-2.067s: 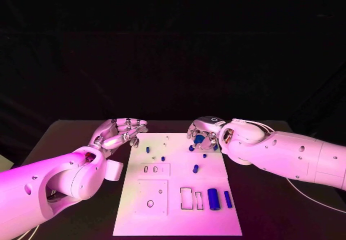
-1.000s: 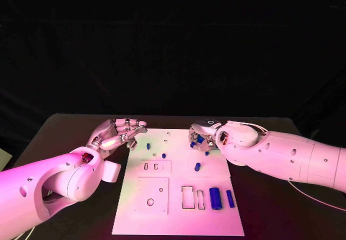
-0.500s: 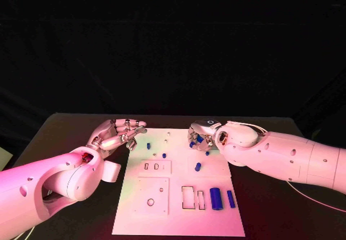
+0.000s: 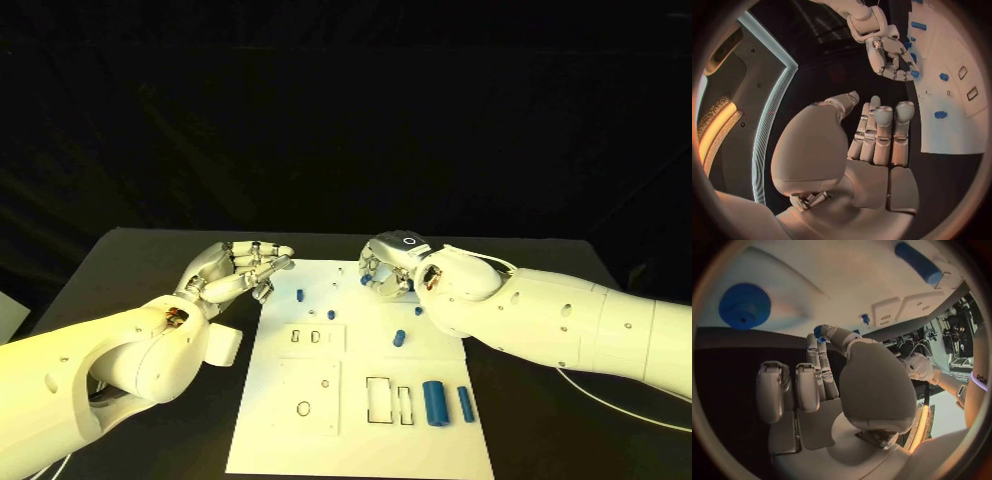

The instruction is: Assemble the parts on the task board

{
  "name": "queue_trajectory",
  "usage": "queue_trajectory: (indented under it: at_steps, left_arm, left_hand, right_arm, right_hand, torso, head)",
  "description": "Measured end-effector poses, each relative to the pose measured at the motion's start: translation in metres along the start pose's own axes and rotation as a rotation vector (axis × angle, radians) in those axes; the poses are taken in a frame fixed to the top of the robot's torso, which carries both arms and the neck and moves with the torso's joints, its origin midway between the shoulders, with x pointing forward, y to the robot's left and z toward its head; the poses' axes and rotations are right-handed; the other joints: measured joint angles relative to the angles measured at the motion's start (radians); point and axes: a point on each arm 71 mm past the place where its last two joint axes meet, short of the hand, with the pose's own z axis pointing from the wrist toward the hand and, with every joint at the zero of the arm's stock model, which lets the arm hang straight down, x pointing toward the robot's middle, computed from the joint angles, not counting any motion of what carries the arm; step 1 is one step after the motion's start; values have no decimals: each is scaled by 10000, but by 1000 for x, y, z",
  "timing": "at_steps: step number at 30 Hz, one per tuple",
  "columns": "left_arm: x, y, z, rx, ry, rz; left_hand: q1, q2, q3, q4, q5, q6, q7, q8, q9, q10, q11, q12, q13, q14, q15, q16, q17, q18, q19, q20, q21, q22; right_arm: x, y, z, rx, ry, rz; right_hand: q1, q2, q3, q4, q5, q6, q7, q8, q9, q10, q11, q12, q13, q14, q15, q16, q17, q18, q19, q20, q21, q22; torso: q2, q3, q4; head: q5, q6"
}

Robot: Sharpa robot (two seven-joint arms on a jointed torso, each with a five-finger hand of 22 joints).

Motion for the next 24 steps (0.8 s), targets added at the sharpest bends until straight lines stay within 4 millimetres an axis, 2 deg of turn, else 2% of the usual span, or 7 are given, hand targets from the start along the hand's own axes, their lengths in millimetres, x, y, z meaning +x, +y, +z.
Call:
queue_trajectory:
  at_steps: [3, 14, 24]
  left_arm:
    - [0, 0, 0, 0, 0, 0]
    - [2, 0, 1, 12, 38, -15]
    - [2, -3, 2, 64, 62, -4]
  left_hand:
    - [0, 0, 0, 0, 0, 0, 0, 0, 0, 0, 0, 0, 0, 0, 0, 0, 0, 1, 0, 0, 0, 0]
    - [0, 0, 0, 0, 0, 0, 0, 0, -1, 0, 0, 0, 10, 35, -35, 0, 22, 1, 0, 0, 0, 32]
    - [0, 0, 0, 1, 0, 0, 0, 0, 7, 0, 0, 0, 9, 35, -35, 51, 50, 1, 0, 0, 47, 57]
  right_arm:
    - [-1, 4, 7, 35, -266, 18]
    - [-2, 14, 27, 154, -770, 13]
    - [0, 19, 38, 231, -926, 6]
  right_hand:
    - [62, 63, -3, -1, 24, -1, 1, -1, 1, 0, 0, -25, 0, 0, 0, 0, 0, -1, 0, 0, 0, 0]
    - [51, 74, 18, -36, 54, -5, 2, 9, 16, -1, 0, -75, 0, -1, 1, -1, 18, 0, -1, 0, 38, -2]
    - [51, 73, 41, -12, 54, -24, 16, 25, 40, -1, 0, -41, 0, -1, 1, -1, 18, 0, -1, 0, 37, -3]
  torso:
    - [11, -3, 9]
    - [41, -12, 37]
    - [87, -35, 100]
  head:
    - [2, 11]
    - [59, 20]
    - [20, 41]
